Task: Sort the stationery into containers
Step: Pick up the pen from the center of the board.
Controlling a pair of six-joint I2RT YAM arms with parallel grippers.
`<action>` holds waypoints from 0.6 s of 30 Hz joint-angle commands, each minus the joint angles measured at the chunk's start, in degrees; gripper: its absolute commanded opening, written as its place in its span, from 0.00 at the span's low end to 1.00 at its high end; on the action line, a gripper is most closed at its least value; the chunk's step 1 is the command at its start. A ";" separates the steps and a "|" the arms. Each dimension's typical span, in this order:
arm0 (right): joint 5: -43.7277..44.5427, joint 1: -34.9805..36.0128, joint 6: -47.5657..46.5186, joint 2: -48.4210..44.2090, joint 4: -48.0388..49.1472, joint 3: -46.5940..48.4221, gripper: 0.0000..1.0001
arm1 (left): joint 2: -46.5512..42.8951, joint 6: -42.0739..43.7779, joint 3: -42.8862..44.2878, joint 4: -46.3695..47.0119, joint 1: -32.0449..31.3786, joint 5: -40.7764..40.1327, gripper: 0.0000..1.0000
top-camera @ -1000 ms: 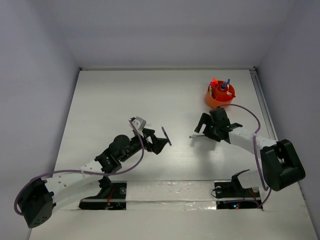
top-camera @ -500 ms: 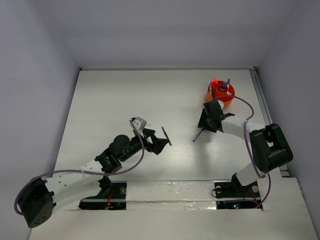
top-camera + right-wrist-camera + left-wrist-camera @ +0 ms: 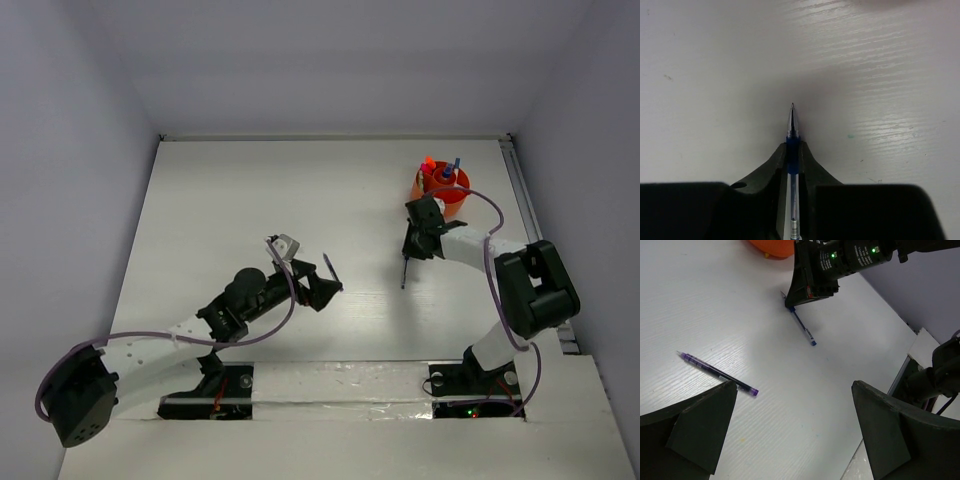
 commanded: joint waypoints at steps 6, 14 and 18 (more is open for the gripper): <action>-8.11 -0.21 -0.18 -0.47 -1.03 -3.58 0.00 | 2.16 -2.59 2.36 3.82 0.05 6.05 0.96; -14.96 -0.21 0.80 -20.68 10.67 -8.69 0.00 | 8.49 -4.96 6.22 4.44 -1.18 11.77 0.83; -22.34 1.28 2.90 -31.51 14.37 -9.48 0.00 | 14.38 -5.93 10.97 5.40 -3.11 10.36 0.74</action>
